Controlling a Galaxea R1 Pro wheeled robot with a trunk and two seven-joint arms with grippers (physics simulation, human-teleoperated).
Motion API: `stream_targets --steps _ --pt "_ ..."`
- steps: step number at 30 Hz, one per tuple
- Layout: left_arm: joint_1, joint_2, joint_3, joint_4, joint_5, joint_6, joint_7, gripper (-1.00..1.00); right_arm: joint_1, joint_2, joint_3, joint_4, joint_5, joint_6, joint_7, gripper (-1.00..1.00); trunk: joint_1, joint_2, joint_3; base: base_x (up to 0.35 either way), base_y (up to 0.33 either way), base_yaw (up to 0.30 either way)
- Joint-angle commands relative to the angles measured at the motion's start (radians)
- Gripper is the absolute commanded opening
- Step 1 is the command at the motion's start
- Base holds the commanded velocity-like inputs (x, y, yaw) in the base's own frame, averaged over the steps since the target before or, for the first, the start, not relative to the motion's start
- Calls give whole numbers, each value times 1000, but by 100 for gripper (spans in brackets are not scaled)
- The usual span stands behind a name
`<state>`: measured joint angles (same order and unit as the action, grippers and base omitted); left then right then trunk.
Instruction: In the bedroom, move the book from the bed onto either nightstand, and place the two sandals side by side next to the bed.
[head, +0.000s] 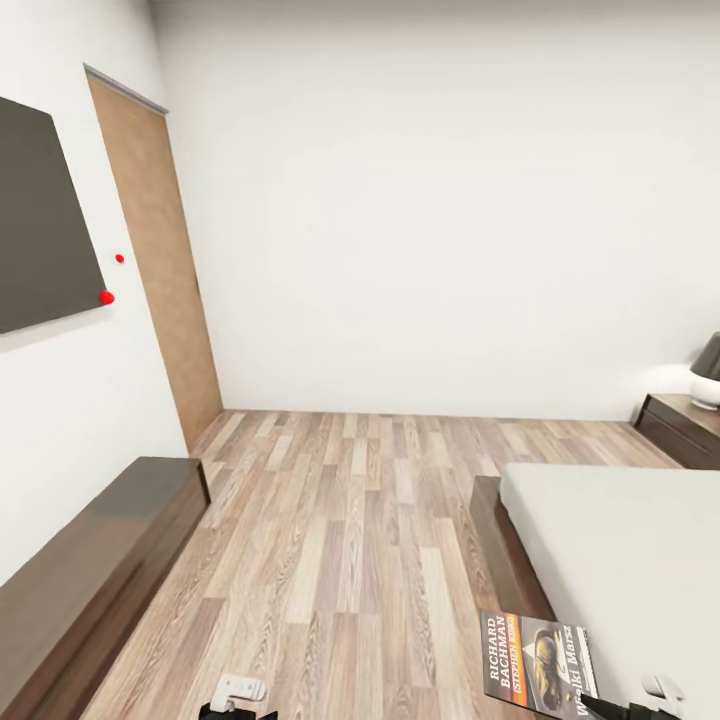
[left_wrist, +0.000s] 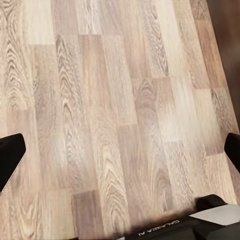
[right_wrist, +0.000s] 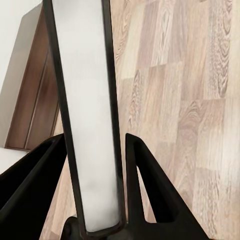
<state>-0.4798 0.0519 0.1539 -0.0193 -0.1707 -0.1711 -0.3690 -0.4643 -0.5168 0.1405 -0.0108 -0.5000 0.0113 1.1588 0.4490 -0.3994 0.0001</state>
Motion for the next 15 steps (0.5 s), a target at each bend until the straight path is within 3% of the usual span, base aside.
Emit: stream_targets --steps 1,3,8,10,13,15 --pt "0 0 9 1 -10 -5 -2 100 -1 0 1 0 -9 1 2 -100 1 -1 0 333 0 0" --pt "0 0 11 1 2 -6 -2 100 -1 0 1 0 -9 1 2 -100 1 -1 0 333 0 0" --pt "0 5 30 0 159 -8 -6 100 -1 0 1 0 -9 1 2 -100 1 -1 0 333 0 0" --pt "0 6 32 -1 199 -8 -7 100 -1 0 1 0 -9 1 2 -100 1 -1 0 333 0 0" --pt "0 8 32 -2 239 -8 -9 100 -1 0 1 0 -9 1 2 -100 1 -1 0 333 0 0" --pt "0 8 31 -2 240 -8 -10 100 -1 0 1 0 -9 1 2 -100 1 -1 0 333 0 0"
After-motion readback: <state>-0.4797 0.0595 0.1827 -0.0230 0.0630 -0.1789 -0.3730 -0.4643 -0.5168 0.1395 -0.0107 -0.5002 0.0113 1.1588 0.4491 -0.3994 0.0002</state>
